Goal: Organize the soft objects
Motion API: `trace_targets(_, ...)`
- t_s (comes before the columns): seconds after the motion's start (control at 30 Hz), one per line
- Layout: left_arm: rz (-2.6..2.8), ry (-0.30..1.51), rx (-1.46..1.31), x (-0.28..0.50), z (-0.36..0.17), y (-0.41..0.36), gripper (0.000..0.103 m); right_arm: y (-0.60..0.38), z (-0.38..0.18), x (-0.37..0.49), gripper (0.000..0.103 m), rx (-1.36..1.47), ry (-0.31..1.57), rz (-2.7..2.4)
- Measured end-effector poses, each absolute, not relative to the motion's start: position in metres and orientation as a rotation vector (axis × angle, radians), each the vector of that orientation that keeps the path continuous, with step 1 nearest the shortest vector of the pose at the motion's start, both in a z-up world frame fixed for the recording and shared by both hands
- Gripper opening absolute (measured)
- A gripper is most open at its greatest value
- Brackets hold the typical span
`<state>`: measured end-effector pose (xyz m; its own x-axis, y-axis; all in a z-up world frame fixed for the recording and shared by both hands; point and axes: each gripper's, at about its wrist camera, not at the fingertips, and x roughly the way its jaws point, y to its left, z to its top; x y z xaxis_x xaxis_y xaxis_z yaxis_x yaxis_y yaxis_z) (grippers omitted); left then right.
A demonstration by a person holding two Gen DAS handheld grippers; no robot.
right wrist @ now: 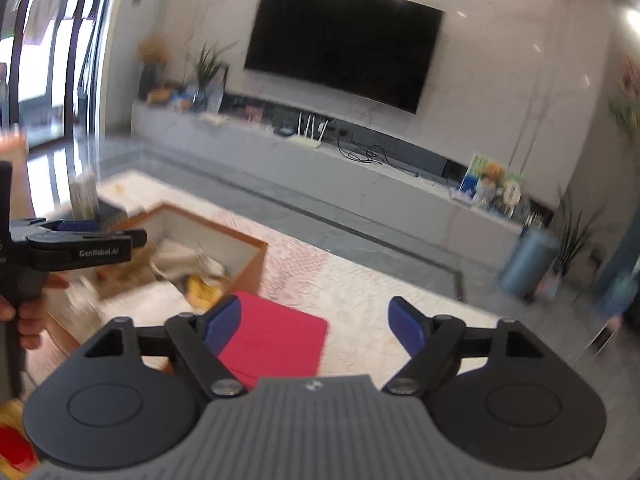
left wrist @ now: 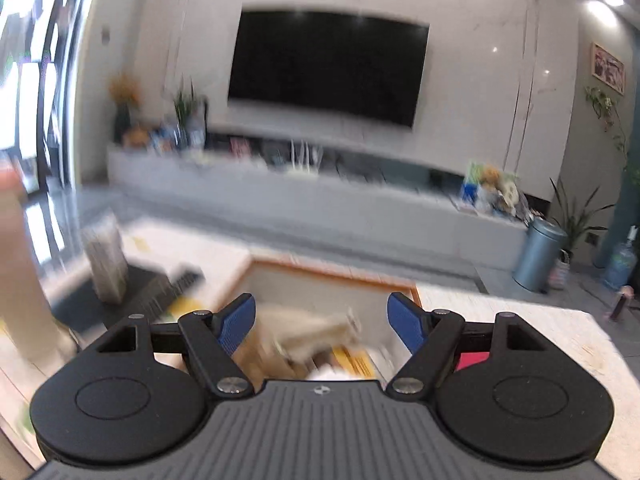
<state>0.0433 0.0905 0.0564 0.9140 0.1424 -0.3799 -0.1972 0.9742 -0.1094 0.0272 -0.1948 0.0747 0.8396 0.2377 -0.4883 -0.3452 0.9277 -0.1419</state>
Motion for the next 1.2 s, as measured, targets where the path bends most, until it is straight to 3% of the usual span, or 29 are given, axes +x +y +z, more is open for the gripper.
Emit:
trace_targets(0.23, 0.136, 0.277, -0.079, -0.003, 0.083, 0.059, 0.094, -0.219, 0.033, 0.002, 0.087, -0.053, 0.479, 0.273)
trace_targets(0.6, -0.017, 0.422, -0.007, -0.01, 0.044, -0.002, 0.094, -0.222, -0.01, -0.011, 0.093, -0.011, 0.524, 0.269)
trace_targets(1.2, 0.005, 0.439, 0.007, -0.026, 0.018, -0.011, 0.094, -0.226, -0.051, -0.012, 0.096, 0.121, 0.498, 0.347)
